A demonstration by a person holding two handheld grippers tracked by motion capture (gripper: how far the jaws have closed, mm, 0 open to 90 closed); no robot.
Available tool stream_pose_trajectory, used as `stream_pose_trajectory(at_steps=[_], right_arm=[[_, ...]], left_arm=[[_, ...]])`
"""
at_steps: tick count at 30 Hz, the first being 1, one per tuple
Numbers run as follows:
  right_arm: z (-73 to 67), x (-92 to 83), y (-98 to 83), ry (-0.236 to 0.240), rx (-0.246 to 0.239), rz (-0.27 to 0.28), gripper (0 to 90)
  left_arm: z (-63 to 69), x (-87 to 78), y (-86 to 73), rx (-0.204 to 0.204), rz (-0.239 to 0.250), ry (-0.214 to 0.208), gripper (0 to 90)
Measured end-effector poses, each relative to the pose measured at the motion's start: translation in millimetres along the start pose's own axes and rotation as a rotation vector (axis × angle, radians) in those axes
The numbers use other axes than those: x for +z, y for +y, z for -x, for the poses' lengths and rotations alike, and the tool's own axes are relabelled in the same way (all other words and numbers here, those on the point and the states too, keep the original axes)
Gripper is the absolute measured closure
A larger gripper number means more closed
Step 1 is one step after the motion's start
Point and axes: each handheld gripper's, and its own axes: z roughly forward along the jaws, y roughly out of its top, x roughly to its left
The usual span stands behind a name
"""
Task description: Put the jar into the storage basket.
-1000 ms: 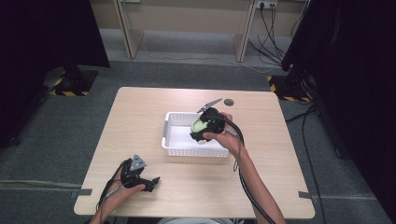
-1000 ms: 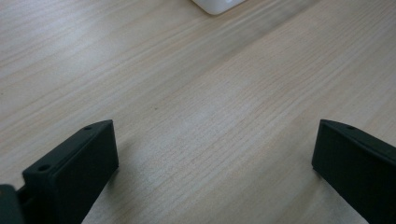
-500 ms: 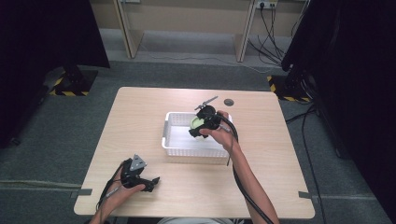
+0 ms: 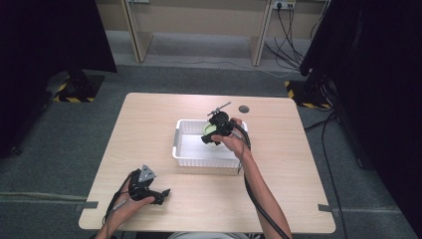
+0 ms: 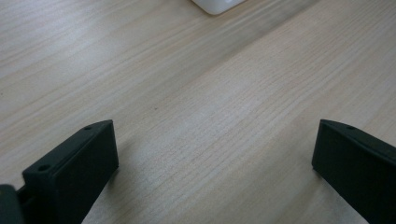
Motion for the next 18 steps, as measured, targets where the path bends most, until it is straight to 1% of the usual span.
stream_pose_trajectory(at_steps=[4,11,18], right_arm=[[1.0,5.7,1.3,-0.008,0.012,-0.010,11.2],[8.8,15.7,1.6,-0.027,0.048,-0.017,11.2],[12.1,25.7,-0.8,-0.029,0.068,-0.020,11.2]], left_arm=[[0.0,0.0,0.0,0.000,0.000,0.000,0.0],[0.0,0.0,0.0,0.000,0.000,0.000,0.0],[0.0,0.0,0.0,0.000,0.000,0.000,0.0]])
